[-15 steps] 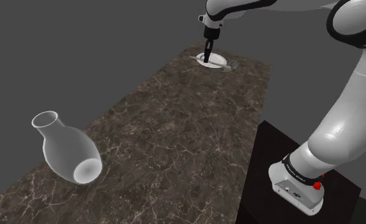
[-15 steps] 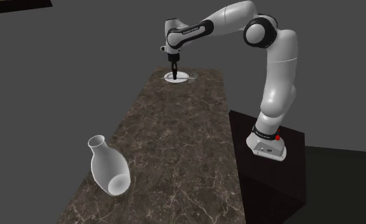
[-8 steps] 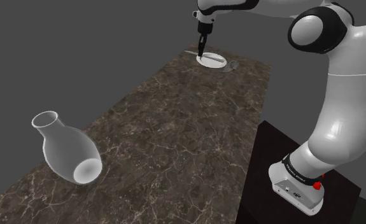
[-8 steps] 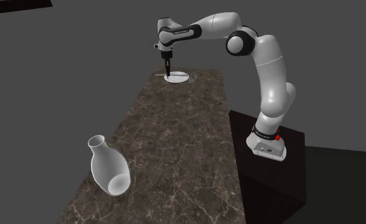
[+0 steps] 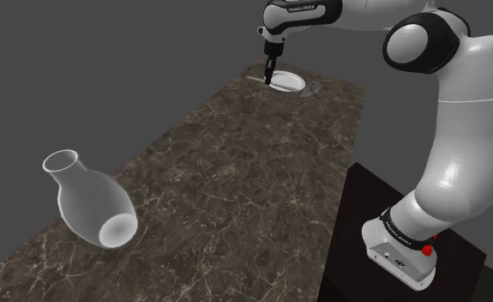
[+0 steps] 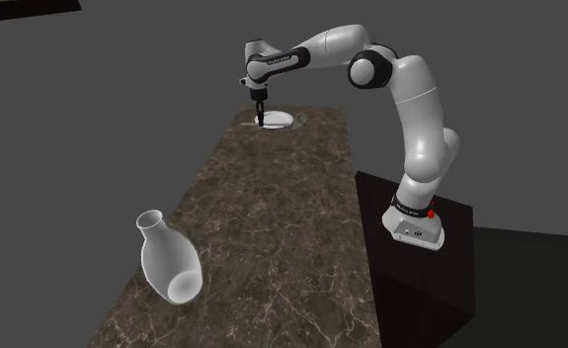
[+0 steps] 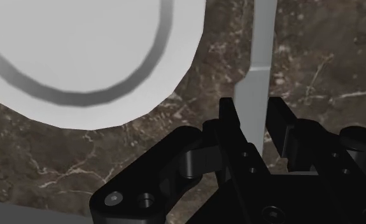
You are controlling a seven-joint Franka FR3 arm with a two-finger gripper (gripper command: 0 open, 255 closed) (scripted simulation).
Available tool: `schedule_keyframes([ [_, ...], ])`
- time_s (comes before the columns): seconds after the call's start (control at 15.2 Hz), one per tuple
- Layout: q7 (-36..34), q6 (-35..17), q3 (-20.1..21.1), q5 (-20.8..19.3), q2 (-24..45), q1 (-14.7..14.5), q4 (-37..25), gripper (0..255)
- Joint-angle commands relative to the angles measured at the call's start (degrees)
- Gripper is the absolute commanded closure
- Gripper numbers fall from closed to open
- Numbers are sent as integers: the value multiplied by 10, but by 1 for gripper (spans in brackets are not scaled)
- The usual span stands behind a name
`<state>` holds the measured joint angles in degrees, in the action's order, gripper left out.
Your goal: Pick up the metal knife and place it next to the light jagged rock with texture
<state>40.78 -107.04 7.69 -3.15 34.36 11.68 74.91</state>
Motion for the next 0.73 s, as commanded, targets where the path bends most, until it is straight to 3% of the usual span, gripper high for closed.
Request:
schedule_keyframes([
  [0.0, -1, -14, 0, -1, 4, 0, 10, 255],
  [0.66, -1, -49, -1, -2, 15, 0, 33, 255],
])
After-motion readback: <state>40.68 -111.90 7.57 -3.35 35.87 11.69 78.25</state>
